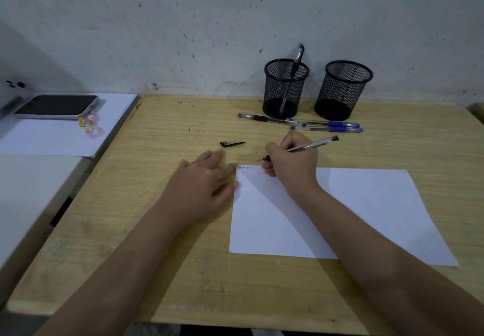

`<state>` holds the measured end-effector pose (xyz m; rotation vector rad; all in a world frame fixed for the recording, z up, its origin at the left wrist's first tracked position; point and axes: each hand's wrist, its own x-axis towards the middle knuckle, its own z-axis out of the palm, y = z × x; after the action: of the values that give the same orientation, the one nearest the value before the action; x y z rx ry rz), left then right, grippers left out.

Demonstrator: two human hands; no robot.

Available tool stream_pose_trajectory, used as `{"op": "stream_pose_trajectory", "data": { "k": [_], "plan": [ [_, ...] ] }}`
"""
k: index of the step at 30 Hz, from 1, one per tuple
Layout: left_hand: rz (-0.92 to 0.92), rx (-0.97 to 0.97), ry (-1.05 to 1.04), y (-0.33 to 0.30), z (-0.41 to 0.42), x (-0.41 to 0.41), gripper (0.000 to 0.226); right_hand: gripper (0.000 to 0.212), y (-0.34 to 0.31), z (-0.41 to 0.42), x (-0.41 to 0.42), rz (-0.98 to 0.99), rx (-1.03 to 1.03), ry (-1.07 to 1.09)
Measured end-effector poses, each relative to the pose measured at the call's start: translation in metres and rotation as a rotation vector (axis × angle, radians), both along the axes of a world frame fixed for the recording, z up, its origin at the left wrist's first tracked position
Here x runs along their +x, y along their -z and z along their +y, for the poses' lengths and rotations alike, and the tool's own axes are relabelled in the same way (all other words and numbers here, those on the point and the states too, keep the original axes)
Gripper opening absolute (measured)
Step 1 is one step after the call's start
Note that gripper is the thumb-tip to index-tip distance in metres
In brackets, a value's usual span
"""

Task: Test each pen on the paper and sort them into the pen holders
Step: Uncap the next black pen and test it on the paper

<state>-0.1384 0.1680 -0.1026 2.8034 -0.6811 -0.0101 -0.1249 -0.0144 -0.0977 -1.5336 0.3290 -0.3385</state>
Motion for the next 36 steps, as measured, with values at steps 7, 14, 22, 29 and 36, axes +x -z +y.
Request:
{"op": "stream_pose_trajectory", "data": {
  "k": [7, 14, 22, 29, 36],
  "plan": [
    [-0.05, -0.05, -0.03, 0.0, 0.001, 0.006, 0.059, 0.032, -0.005, -0.007, 0.004, -0.008, 0.402, 0.04],
    [-0.255, -0.28, -0.173, -0.003, -0.013, 0.036, 0.036, 0.034, -0.012, -0.005, -0.001, -0.01, 0.378, -0.013],
    [-0.24, -0.262, -0.24, 0.004, -0.03, 0.064, 0.018, 0.005, -0.02, -0.019, -0.002, -0.01, 0.462, -0.121],
    [-0.3, -0.504, -0.184, -0.013, -0.031, 0.055, 0.017, 0.009, -0.04, -0.031, -0.004, -0.06, 0.248, -0.162],
    [-0.373, -0.747, -0.036, -0.048, -0.041, 0.029, 0.016, 0.008, -0.057, -0.044, -0.021, -0.138, 0.083, -0.261]
  ]
}}
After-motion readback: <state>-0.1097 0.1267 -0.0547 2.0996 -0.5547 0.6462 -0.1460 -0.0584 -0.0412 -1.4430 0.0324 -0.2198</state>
